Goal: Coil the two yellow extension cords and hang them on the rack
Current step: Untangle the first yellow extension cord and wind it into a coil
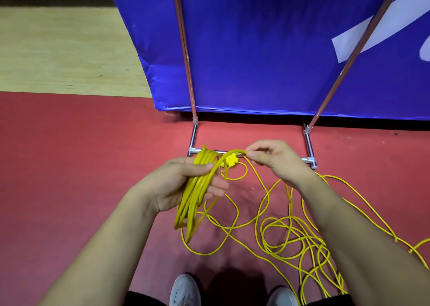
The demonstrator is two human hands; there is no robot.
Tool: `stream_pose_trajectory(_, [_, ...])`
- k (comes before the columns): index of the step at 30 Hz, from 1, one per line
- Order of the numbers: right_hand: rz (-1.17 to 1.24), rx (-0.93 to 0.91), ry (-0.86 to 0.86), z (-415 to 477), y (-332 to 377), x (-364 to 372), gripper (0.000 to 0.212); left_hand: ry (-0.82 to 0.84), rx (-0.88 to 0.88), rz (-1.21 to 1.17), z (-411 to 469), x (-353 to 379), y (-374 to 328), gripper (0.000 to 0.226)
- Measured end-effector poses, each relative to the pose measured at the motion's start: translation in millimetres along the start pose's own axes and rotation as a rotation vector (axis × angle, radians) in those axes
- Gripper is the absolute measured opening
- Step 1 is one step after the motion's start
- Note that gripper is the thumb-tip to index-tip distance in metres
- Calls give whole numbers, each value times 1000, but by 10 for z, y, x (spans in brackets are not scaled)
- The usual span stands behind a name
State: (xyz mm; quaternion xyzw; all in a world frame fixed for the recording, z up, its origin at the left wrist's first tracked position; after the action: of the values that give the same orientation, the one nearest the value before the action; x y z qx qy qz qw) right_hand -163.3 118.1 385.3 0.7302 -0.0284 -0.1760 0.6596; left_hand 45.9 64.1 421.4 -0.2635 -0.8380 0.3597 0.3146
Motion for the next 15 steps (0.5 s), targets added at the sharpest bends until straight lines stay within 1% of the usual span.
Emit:
stream_pose_trajectory(3, [-96, -93, 59, -14, 241, 168, 7, 1, 14, -47, 11, 14, -24, 26])
stream_pose_trajectory(6, [-104, -180, 142, -68, 449, 394, 7, -2, 12, -44, 3, 16, -13, 23])
stream_pose_trajectory(8, [-104, -203, 178, -84, 486, 503, 9, -10, 1, -45, 4, -2, 13, 18])
stream_pose_trajectory(11, [-70, -132, 199, -49, 357, 467, 16, 14, 17, -79, 8, -10, 11, 11])
stream_pose_trajectory(13, [-190, -86, 220, -26, 152, 351, 9, 49, 42, -154, -7, -25, -29, 23])
stream_pose_trajectory(15, [-259, -1, 184, -33, -158, 154, 14, 67, 77, -202, -46, -77, -91, 40])
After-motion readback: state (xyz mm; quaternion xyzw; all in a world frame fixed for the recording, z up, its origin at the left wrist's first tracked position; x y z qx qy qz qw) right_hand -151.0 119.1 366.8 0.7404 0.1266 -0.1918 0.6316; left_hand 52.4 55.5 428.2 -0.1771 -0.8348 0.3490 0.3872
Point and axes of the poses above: each hand's wrist, its own z-axis towards the middle knuckle, its own x-axis out of the palm, y = z × x, the point moved 5 cm from there along z, towards the middle knuckle, and after that the axes turned 3 degrees about -y, right-handed, at the moved point
